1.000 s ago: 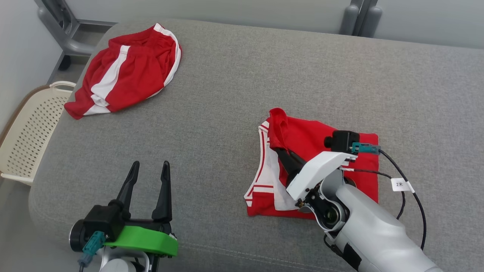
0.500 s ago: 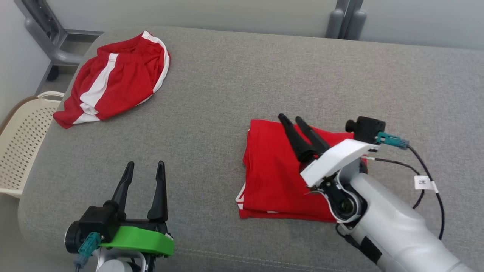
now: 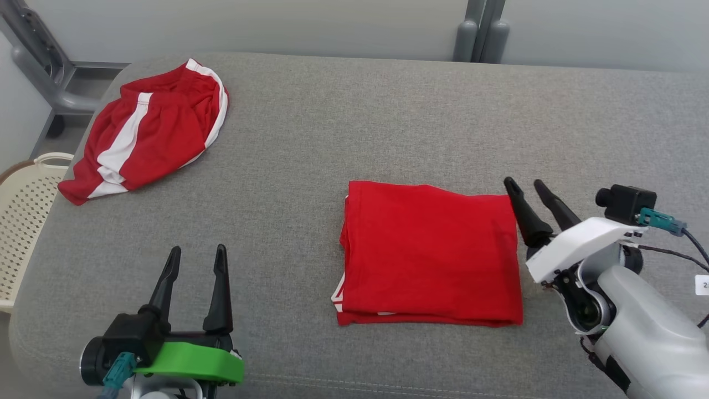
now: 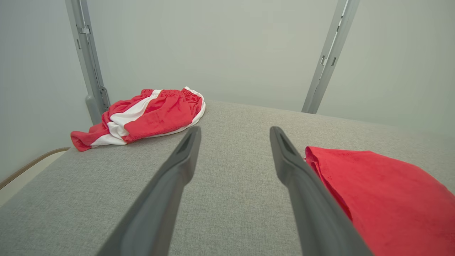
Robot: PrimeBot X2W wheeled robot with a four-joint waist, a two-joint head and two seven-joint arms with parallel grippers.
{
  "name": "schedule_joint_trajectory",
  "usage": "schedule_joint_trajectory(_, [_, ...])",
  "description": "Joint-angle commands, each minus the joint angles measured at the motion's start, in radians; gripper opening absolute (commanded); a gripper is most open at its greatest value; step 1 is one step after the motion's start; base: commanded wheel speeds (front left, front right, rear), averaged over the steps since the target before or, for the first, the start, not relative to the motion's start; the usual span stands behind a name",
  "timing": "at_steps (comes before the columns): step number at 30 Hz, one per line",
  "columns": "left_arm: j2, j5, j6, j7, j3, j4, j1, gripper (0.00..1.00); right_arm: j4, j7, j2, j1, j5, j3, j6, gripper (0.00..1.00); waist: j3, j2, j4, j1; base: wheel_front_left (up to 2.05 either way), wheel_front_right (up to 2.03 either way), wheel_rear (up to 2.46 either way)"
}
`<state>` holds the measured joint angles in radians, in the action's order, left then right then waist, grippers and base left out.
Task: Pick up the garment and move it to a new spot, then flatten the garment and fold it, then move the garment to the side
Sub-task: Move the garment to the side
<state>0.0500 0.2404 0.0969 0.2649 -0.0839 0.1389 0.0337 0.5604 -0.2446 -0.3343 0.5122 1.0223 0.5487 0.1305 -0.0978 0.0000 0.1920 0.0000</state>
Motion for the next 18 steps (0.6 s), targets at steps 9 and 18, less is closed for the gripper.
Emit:
schedule_joint_trajectory(9, [0.001,-0.023,-0.016,0.0,0.044,-0.008,-0.015,1.0,0.118,0.097,0.002,-0.038,-0.098,-0.054,0.0,1.0,0.003,0.0,-0.017,0.0,0.0,0.0,0.0])
schedule_joint_trajectory(18, [0.001,-0.019,-0.017,-0.001,0.036,-0.011,-0.005,1.0,0.169,0.171,0.056,-0.061,-0.12,-0.082,0.0,1.0,-0.01,0.0,-0.01,0.0,0.0,0.0,0.0])
